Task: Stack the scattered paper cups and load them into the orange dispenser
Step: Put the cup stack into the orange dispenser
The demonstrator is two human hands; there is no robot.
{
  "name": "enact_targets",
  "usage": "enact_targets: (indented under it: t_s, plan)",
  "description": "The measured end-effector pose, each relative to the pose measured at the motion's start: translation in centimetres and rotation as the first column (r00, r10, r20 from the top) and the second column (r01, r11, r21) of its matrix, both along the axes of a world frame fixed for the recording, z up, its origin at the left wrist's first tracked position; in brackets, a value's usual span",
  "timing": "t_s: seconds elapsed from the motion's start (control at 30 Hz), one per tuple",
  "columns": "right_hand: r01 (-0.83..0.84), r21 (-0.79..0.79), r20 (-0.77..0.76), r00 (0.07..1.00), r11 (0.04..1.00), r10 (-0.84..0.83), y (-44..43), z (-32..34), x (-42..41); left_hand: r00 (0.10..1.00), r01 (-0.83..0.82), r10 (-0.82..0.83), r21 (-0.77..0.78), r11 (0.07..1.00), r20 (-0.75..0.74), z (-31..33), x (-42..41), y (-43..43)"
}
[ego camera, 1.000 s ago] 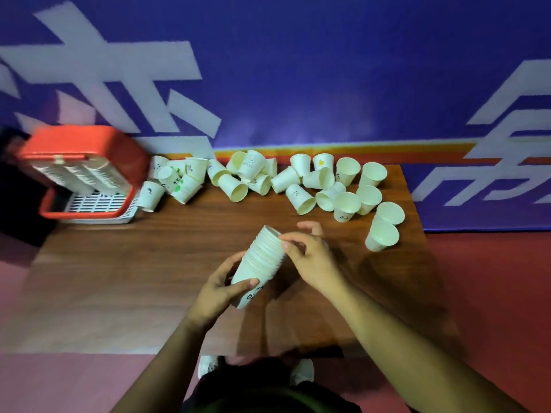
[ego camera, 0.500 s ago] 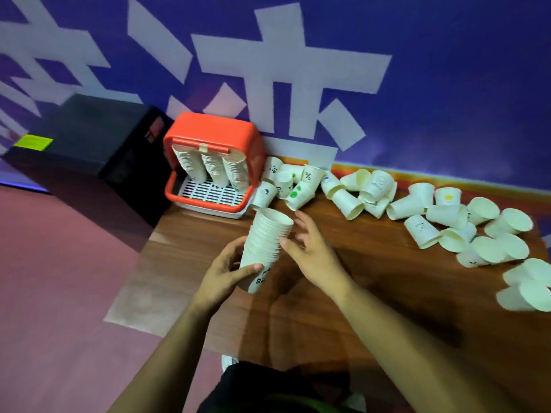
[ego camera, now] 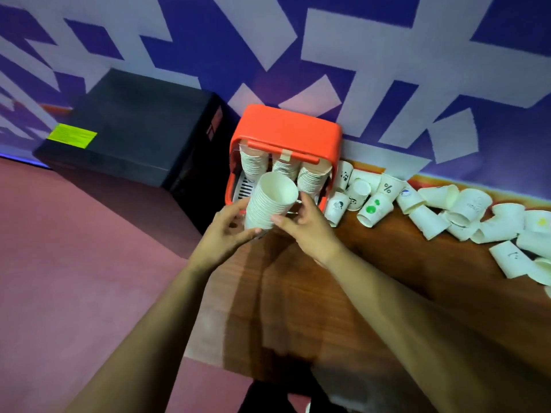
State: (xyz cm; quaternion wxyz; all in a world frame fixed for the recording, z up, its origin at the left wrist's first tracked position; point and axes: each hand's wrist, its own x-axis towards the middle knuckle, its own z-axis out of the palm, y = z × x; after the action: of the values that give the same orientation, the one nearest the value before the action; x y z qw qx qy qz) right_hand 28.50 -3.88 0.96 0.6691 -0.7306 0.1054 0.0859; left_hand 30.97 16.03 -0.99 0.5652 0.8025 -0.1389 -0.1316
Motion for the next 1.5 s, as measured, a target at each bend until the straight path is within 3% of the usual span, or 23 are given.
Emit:
enact_targets:
  t_s: [0.3, 0.63, 0.8, 1.0, 1.5]
  plan:
    - [-0.011, -0.205, 0.047, 0.999, 0.979, 0.021, 3.0, -2.8, 7.6, 1.0, 0.01, -0.01, 0.046, 0.999, 0.005, -3.2, 8.7, 2.6]
    - [0.029, -0.276, -0.013, 0.999, 0.961, -0.034, 4.1, -6.1, 11.0, 0.995, 0.011, 0.003, 0.136, 0.991, -0.103, -6.9, 12.8, 2.5]
    - [-0.014, -0.288, -0.075, 0.997, 0.958, -0.008, 4.0, -7.6, 10.4, 0.992, 0.049, -0.023, 0.217, 0.975, -0.122, -8.4, 12.4, 2.5]
    - [0.0, -0.327, -0.071, 0.997, 0.945, -0.024, 4.7, -9.4, 11.4, 0.998, -0.023, 0.003, 0.292, 0.956, 0.067, -8.8, 12.9, 2.1]
    - [0.043, -0.333, -0.058, 0.996, 0.942, -0.066, 5.0, -10.0, 11.3, 0.987, -0.156, 0.158, 0.304, 0.94, 0.017, -8.5, 11.1, 0.9]
